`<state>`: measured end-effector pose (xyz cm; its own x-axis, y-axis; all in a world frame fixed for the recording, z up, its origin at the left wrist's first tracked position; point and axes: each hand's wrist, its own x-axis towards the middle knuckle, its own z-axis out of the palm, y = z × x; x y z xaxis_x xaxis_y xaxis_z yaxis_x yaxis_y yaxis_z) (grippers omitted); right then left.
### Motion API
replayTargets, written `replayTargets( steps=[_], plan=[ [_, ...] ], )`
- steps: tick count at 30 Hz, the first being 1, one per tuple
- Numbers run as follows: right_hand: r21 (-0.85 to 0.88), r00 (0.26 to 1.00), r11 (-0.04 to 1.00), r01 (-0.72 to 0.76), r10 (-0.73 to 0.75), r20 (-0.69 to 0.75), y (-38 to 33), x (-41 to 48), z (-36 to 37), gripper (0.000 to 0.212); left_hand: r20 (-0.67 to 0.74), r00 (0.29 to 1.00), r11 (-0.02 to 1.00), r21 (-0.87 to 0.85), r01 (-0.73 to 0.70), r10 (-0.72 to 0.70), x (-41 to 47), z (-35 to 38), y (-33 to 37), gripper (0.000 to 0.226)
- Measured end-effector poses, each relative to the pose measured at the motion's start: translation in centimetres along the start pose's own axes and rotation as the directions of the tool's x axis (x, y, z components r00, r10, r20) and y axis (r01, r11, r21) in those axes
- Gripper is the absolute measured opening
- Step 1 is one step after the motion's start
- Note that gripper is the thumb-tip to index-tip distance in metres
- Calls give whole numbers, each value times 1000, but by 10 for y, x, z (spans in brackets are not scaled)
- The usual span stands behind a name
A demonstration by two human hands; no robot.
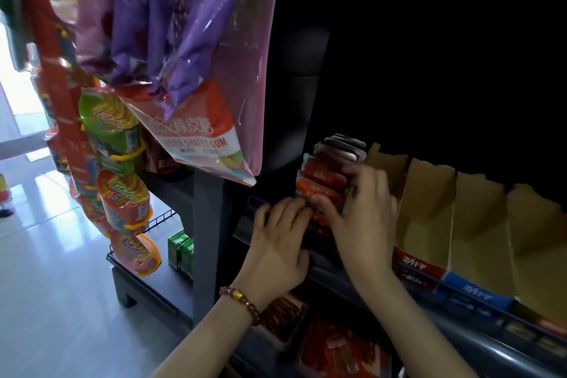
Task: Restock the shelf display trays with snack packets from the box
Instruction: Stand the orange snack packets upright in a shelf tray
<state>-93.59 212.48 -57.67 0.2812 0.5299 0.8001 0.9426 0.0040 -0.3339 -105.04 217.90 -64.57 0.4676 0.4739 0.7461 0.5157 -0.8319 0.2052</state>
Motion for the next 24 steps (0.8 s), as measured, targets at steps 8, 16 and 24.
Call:
replayTargets(
  steps=[8,16,24],
  plan=[
    [448,903,801,-396,251,349,2,-20,1,83,-97,910,700,-673,238,-402,15,0,11,52],
    [578,895,709,-404,177,408,-5,-14,11,68,267,896,442,-797,412,-355,45,-9,4,83],
    [557,895,729,-398,175,410,2,-8,17,65,238,903,475,-786,396,-358,47,-4,5,46]
  ],
)
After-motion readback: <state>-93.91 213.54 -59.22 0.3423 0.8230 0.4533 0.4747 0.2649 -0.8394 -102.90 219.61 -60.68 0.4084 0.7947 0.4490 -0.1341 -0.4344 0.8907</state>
